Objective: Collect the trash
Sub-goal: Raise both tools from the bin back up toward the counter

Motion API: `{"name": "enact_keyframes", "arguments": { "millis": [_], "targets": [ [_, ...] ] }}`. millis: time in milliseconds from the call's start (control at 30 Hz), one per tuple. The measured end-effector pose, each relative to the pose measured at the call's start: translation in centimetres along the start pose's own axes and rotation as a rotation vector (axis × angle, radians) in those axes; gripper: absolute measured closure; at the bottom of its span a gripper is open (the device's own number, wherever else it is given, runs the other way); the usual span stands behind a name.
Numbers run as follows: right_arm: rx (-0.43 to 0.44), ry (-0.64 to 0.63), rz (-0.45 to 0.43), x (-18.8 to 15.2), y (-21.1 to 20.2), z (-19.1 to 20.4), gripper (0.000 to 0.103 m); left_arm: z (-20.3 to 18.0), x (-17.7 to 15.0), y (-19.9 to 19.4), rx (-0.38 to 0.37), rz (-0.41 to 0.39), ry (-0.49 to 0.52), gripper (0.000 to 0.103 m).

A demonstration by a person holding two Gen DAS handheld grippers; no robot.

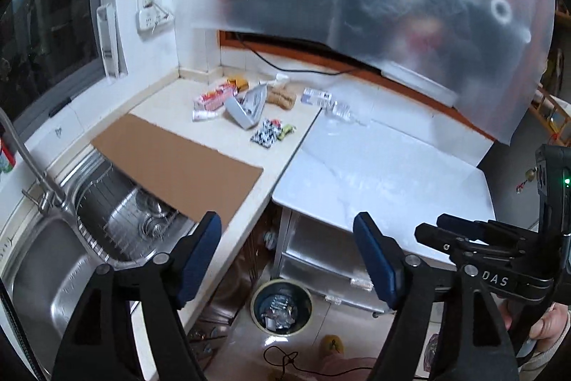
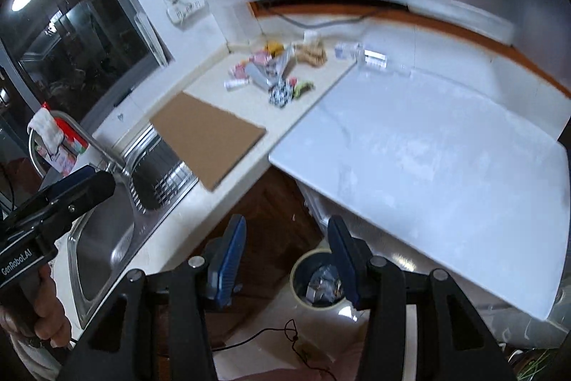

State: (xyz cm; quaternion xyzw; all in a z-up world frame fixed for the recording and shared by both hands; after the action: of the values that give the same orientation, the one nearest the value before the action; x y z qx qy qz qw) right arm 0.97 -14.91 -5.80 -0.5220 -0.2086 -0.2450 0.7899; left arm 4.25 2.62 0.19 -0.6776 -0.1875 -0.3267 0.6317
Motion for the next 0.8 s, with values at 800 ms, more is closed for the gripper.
{"name": "enact_keyframes", "arguments": {
  "millis": [800],
  "targets": [
    [0.241,0.031,0.116,17.8,15.7,-8.8,0.053,0.7,12.6,21.7,0.147,0.106,-0.129,0.027]
  ]
}}
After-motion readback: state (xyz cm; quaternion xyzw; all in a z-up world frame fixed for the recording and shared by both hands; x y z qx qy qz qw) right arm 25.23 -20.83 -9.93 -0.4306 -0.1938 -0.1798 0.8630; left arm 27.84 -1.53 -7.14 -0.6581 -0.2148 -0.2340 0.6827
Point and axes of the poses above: each gripper's, at about its wrist camera, not at the fingertips, and y roughly the way its jaws point, z to its left, x to its top, the point moved 5 cm from there along y, roughly the way its jaws point, and after that the axes turned 6 degrees about x, right-handed, at the moved point
